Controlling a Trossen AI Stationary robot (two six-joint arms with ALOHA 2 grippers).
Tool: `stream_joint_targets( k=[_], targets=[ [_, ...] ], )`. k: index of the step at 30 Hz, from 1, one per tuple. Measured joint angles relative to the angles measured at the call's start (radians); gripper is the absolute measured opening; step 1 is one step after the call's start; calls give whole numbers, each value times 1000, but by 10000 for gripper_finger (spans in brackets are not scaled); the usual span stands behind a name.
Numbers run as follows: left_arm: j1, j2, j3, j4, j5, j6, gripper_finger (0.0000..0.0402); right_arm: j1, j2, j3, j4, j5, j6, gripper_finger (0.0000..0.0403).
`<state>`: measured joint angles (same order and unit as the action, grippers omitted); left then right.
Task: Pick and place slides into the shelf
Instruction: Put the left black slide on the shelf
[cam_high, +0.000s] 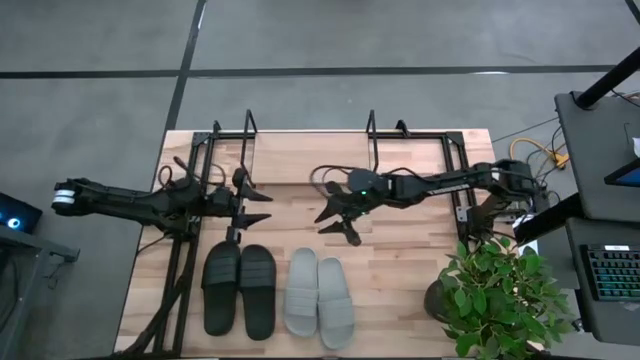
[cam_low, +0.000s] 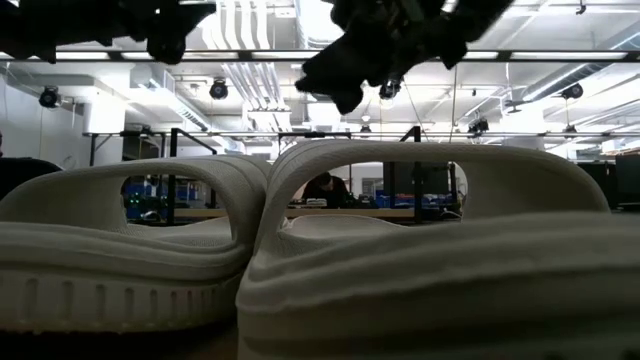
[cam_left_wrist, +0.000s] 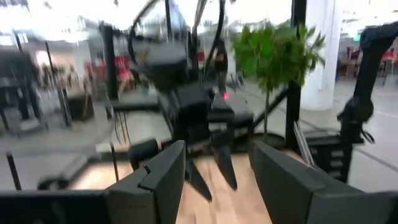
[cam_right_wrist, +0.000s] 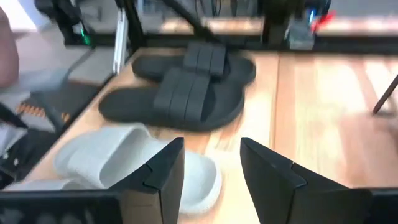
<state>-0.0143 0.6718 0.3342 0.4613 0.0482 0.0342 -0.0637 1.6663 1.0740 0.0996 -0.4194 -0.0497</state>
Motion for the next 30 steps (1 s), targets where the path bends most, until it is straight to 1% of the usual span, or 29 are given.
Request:
stream_joint_targets(
  k=[2, 4, 8, 12, 19, 24, 28, 30],
  targets=[
    [0, -5, 12, -61, 0, 0, 171, 1, 24, 59, -81, -1, 4, 144],
    [0, -7, 30, -84, 0, -1, 171, 7, 48, 104, -138, -3, 17, 143],
    [0, -11, 43, -85, 0, -1, 171, 35, 72, 144, -166, -7, 12, 141],
    [0, -41, 47, -79, -9, 22, 171, 67, 71, 150, -173, -9, -8, 141],
    [0, -105, 42, -78, -109, 31, 171, 107, 59, 149, -202, -8, -11, 137],
    [0, -111, 21, -81, -108, 29, 171, 132, 63, 148, -209, -8, -15, 141],
    [0, -85, 20, -80, -105, 29, 171, 131, 61, 148, -208, 1, -38, 140],
    [0, -62, 21, -81, -78, 29, 171, 123, 57, 148, -208, 24, -37, 137]
  ],
)
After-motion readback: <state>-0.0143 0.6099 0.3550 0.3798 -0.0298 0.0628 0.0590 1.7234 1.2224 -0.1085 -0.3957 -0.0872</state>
